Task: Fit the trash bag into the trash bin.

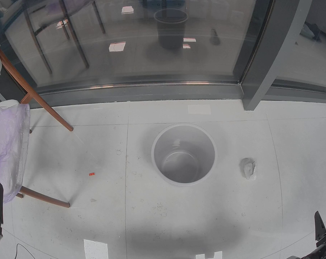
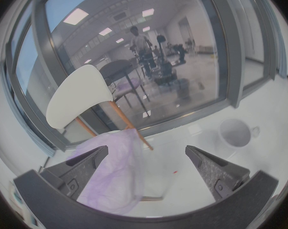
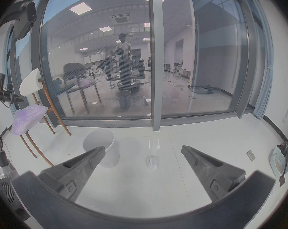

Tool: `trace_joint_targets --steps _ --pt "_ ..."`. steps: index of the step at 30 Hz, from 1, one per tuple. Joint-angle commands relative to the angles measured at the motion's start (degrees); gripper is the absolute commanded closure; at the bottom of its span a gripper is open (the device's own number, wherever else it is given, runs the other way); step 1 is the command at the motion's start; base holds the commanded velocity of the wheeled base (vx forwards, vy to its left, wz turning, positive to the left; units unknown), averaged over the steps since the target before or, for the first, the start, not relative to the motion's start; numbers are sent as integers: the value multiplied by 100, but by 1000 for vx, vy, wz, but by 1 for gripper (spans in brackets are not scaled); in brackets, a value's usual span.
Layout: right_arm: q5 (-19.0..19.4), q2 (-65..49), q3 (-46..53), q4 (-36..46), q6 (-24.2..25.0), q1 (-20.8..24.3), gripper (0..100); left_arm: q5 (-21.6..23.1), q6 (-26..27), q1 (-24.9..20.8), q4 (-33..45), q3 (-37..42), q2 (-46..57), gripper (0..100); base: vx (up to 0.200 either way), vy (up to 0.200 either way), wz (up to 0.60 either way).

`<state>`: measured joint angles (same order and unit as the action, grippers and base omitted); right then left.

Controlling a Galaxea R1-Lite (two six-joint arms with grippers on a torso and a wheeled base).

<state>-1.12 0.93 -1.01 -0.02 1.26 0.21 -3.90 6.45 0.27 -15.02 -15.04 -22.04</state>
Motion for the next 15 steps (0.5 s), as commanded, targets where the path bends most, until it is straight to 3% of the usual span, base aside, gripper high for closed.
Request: trace_joint_targets --steps 1,3,6,13,15 --pt "33 -22 101 2 6 6 0 -190 964 615 17 -1255 -2524 0 0 0 0" --pt "42 -22 101 -6 15 6 0 -85 1649 1142 8 -1396 -2727 0 0 0 0" --pt "33 -22 101 -6 15 6 0 153 1755 1494 8 -1484 -2929 0 0 0 0" --pt "42 4 101 2 6 32 0 170 2053 1986 -107 -1827 -3465 0 0 0 0" --pt "42 22 101 2 -11 41 0 206 2519 2320 -98 -1959 -3860 0 0 0 0"
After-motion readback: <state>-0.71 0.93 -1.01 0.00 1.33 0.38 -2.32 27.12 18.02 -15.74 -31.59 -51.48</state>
